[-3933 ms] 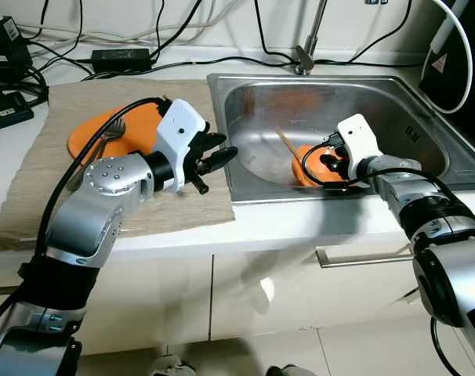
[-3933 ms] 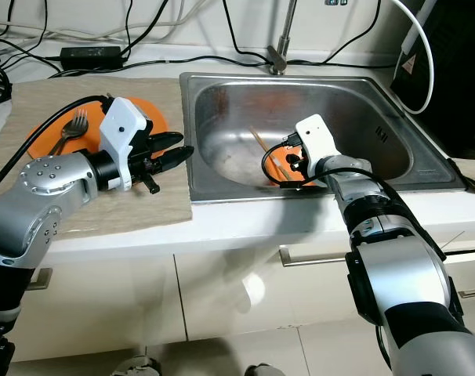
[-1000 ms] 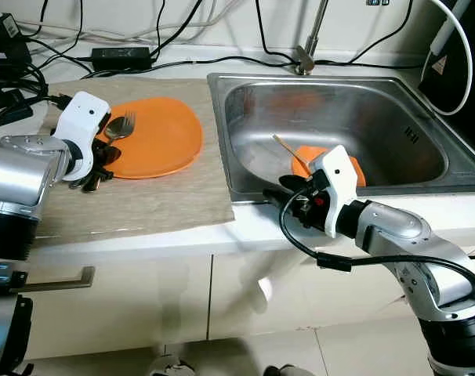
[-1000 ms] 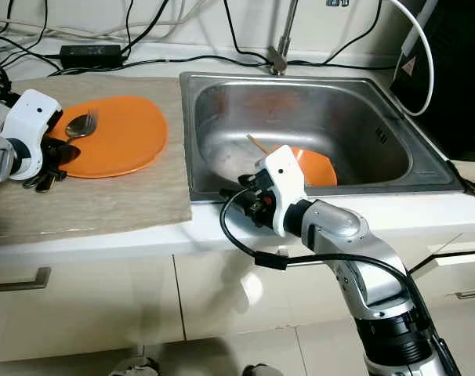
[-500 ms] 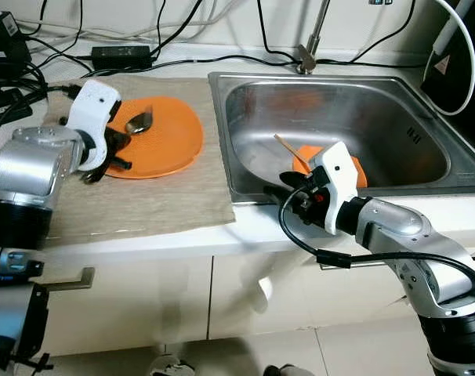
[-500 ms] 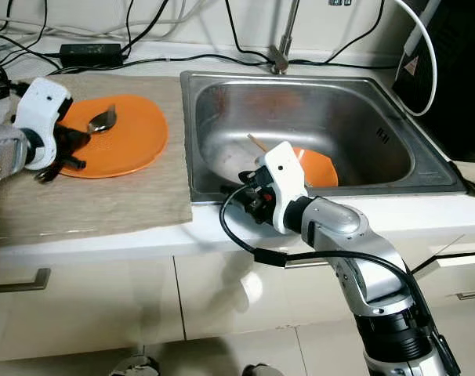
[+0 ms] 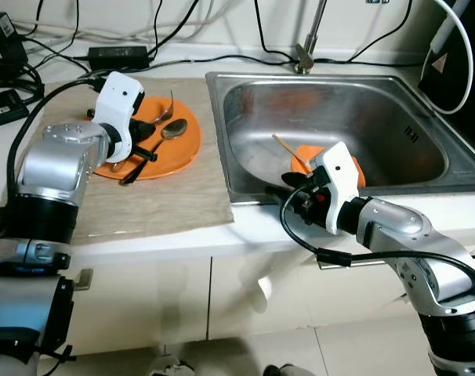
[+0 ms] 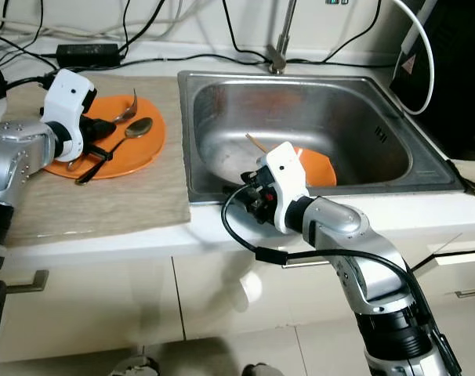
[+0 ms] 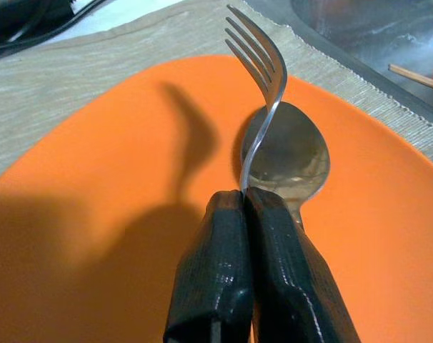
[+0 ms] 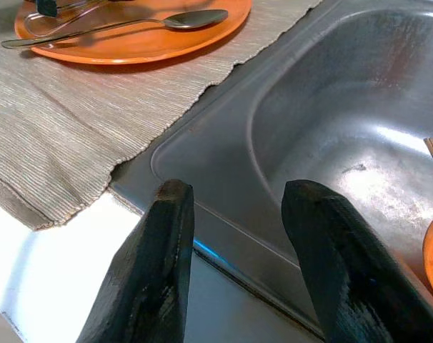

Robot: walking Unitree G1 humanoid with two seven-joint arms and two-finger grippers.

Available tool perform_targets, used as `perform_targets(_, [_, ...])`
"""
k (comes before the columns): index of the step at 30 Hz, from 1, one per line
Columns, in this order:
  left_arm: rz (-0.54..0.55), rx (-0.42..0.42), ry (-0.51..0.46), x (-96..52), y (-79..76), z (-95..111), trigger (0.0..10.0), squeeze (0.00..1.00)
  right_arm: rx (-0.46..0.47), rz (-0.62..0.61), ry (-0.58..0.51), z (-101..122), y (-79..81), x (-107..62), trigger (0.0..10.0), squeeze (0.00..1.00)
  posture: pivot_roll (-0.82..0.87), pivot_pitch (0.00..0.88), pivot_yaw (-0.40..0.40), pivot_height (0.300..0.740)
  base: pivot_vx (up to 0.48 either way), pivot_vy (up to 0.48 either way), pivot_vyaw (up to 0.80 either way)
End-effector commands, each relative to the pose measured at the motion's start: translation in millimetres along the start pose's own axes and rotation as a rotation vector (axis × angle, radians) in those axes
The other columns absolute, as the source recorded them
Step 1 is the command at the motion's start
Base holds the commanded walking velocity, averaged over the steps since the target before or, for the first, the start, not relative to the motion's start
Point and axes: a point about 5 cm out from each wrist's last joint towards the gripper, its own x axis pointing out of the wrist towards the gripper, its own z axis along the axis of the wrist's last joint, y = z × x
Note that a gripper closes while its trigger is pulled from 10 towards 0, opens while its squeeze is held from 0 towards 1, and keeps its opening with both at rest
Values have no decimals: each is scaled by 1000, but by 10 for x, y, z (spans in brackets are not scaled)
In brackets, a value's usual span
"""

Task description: Kitchen organization

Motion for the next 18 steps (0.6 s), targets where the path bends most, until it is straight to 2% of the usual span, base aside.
perform_targets(1, [22, 18, -36, 12, 6, 75, 0, 0, -15, -30, -1, 2, -36, -45, 10000, 0, 35, 43, -55, 740, 0, 0, 0])
perform_targets(3, [28, 12, -53, 10, 9, 103, 0, 0, -17, -31, -2, 4, -37, -47, 10000, 0, 35, 43, -55, 740, 0, 0, 0])
perform_targets(4, [35, 5, -82, 4, 12, 144, 0, 0, -18, -33, -4, 7, -38, -49, 10000, 0, 35, 43, -55, 740, 0, 0, 0])
perform_targets(5, [20, -32, -166, -21, 1, 250, 0, 0, -6, -56, -42, 40, -53, -40, 10000, 0, 34, 34, -55, 740, 0, 0, 0])
perform_targets(7, [14, -45, -196, -30, -3, 284, 0, 0, 3, -69, -64, 56, -62, -34, 10000, 0, 35, 33, -55, 740, 0, 0, 0])
perform_targets(8, [-40, -87, -246, -63, -49, 364, 0, 0, 26, -111, -163, 129, -81, -6, 10000, 0, 36, 32, -57, 740, 0, 0, 0])
perform_targets(9, [-63, -105, -261, -76, -71, 396, 0, 0, 35, -131, -198, 158, -91, 4, 10000, 0, 36, 30, -58, 740, 0, 0, 0])
perform_targets(12, [-202, -162, -324, -133, -208, 520, 0, 0, 162, -170, -339, 328, -139, 46, 10000, 0, 39, 35, -62, 740, 0, 0, 0])
perform_targets(13, [-202, -162, -324, -133, -208, 520, 0, 0, 162, -170, -339, 328, -139, 46, 10000, 0, 39, 35, -62, 740, 0, 0, 0])
perform_targets(14, [-316, -196, -372, -174, -346, 597, 0, 0, 315, -165, -475, 497, -176, 62, 10000, 0, 39, 35, -63, 740, 0, 0, 0])
perform_targets(15, [-412, -219, -404, -204, -472, 640, 0, 0, 461, -125, -572, 611, -192, 76, 10000, 1000, 39, 35, -65, 740, 0, 0, 0])
perform_targets(16, [-412, -219, -404, -204, -472, 640, 0, 0, 461, -125, -572, 611, -192, 76, 10000, 1000, 39, 35, -65, 740, 0, 0, 0])
perform_targets(18, [-500, -253, -410, -224, -585, 646, 0, 0, 542, -70, -597, 648, -184, 106, 10000, 1000, 39, 35, -65, 740, 0, 0, 0])
